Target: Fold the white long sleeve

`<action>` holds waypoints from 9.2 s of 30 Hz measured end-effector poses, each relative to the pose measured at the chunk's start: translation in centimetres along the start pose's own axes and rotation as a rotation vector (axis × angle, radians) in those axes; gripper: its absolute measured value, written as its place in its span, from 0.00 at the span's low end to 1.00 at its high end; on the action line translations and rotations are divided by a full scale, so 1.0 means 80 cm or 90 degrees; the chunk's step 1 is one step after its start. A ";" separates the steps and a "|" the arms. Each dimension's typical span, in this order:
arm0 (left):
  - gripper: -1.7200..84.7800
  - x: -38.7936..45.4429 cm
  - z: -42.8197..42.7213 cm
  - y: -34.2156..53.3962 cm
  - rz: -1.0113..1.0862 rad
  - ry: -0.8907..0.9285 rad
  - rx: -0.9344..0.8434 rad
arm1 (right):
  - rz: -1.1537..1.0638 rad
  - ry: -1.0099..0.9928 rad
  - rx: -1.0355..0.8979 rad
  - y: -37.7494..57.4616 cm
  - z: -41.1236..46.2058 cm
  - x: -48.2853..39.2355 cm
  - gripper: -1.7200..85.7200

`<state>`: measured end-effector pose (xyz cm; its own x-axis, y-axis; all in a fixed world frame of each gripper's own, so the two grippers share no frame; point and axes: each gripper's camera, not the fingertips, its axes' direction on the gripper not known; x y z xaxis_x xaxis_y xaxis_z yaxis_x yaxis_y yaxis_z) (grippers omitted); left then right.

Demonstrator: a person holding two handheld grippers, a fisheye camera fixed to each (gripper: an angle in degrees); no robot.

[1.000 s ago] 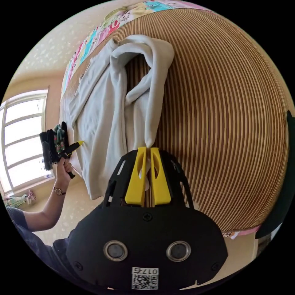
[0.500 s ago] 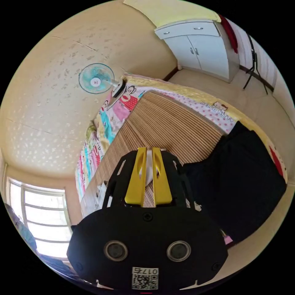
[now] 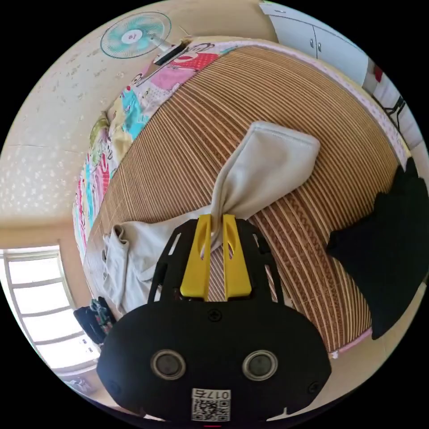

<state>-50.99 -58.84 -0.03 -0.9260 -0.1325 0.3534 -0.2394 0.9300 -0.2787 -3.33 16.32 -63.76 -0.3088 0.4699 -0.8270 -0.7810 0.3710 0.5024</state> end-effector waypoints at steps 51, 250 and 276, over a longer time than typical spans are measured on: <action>0.17 -0.301 -0.098 -0.072 0.085 0.099 0.141 | -0.187 0.052 -0.138 0.394 0.151 -0.131 0.09; 0.23 -0.259 -0.028 0.013 0.192 0.448 -0.108 | -0.177 -0.495 -0.451 0.272 0.448 0.192 0.22; 0.18 -0.635 -0.604 0.185 -0.113 0.087 0.432 | -0.384 -0.340 -0.528 0.724 0.470 -0.566 0.04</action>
<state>6.61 -21.76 21.06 -0.8218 -0.1775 0.5414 -0.5535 0.4742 -0.6847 -14.15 46.67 12.28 0.3497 0.7479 -0.5641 -0.9010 0.1034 -0.4214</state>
